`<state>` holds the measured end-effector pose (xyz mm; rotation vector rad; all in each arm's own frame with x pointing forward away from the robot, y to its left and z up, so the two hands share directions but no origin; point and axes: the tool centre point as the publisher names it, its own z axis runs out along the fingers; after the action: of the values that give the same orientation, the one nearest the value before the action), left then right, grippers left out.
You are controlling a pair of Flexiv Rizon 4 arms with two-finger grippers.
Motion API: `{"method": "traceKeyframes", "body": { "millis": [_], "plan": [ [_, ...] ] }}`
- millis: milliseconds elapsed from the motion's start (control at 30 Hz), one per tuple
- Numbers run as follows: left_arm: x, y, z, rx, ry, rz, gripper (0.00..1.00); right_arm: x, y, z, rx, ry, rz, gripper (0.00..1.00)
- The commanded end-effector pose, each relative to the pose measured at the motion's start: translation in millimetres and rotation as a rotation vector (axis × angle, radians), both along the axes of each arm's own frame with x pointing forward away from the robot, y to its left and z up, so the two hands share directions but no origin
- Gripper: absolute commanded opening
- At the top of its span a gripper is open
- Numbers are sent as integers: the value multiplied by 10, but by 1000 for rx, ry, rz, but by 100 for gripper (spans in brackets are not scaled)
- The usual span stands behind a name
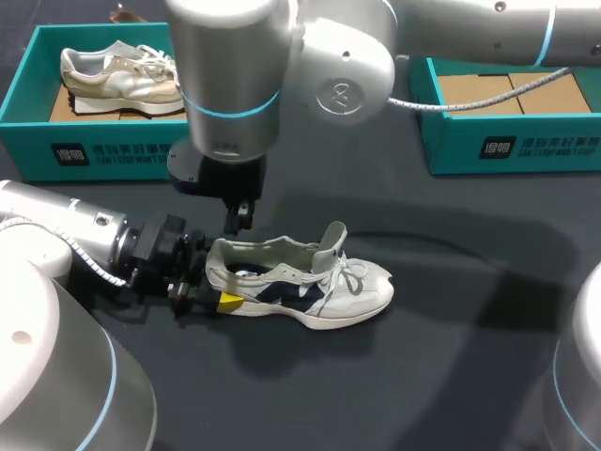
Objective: Take the shoe out of the shoebox, open the shoe tongue, remove and reinsert the insole, then place the shoe into the shoebox
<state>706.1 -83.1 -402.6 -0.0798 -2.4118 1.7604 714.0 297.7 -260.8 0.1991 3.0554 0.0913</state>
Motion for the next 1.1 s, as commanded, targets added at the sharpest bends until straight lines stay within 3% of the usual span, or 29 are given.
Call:
{"method": "traceKeyframes", "body": {
  "millis": [33, 633, 867, 1100],
  "plan": [
    [-6, -1, -28, 0, 1, 0, 0, 16, 74, -170, 7, 21, 2, 0],
    [-6, -1, -28, 0, 1, 0, 0, -20, 63, -246, 22, 39, -4, 0],
    [-6, -1, -28, 0, 1, 0, 0, 34, 15, -553, 54, 70, 10, 0],
    [-6, -1, -28, 0, 1, 0, 0, 18, 18, -676, 53, 80, 19, 0]
  ]
}}
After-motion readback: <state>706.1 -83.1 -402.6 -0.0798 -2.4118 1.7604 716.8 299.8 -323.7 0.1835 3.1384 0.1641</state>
